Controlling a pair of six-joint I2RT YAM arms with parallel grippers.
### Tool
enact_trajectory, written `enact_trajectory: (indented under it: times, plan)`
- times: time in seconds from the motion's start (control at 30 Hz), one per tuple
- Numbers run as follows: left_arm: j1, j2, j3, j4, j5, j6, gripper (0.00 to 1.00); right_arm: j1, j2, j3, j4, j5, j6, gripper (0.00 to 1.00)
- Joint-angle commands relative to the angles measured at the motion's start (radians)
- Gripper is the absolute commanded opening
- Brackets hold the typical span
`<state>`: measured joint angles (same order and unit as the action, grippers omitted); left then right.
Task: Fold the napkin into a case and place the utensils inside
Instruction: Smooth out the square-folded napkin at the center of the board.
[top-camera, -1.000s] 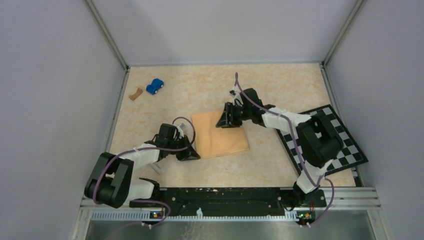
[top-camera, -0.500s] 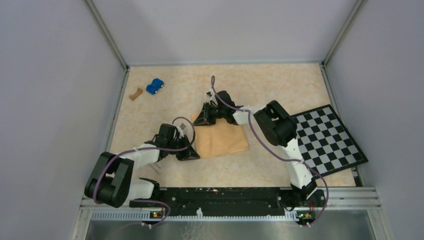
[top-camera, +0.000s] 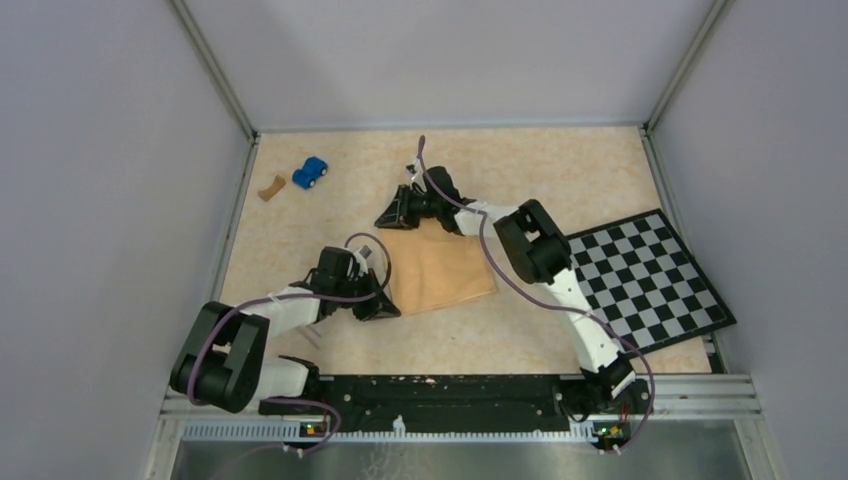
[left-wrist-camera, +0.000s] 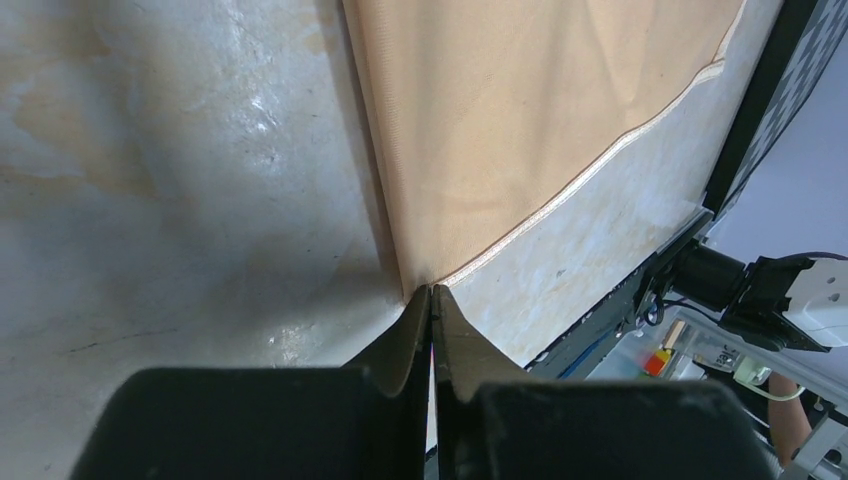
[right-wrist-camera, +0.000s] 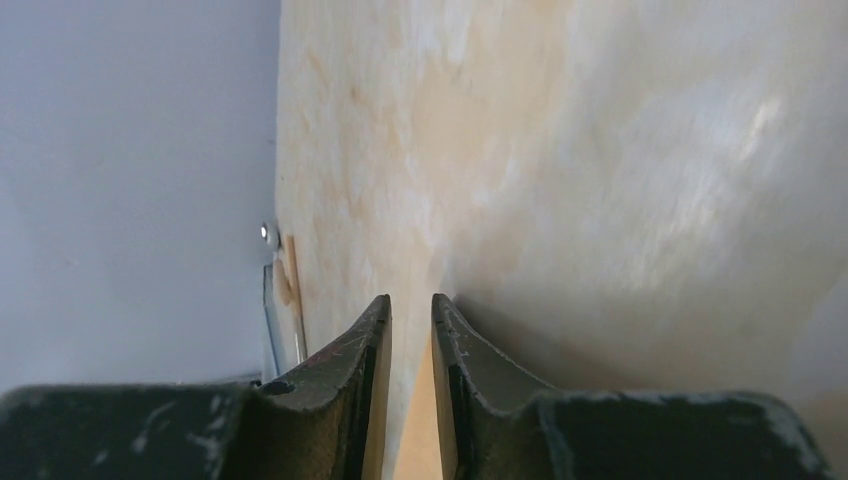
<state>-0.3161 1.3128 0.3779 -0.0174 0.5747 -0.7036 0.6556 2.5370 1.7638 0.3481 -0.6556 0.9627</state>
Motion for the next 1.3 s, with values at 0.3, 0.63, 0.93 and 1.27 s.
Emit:
enact_trajectory:
  times: [0.3,0.63,0.93,1.27]
  plan:
    - [0.000,-0.141,0.215,-0.121,0.040,0.018,0.38,-0.152,-0.219,0.188,-0.511,-0.044,-0.280,0.42]
    - [0.120,0.246,0.506,-0.017,0.073,0.066,0.34,-0.267,-0.464,-0.334,-0.213,-0.205,-0.260,0.42]
    - [0.224,0.521,0.642,0.068,0.081,0.088,0.33,-0.324,-0.347,-0.357,-0.137,-0.270,-0.284,0.39]
    - [0.250,0.607,0.627,-0.019,-0.051,0.115,0.32,-0.386,-0.247,-0.339,-0.182,-0.204,-0.356,0.42]
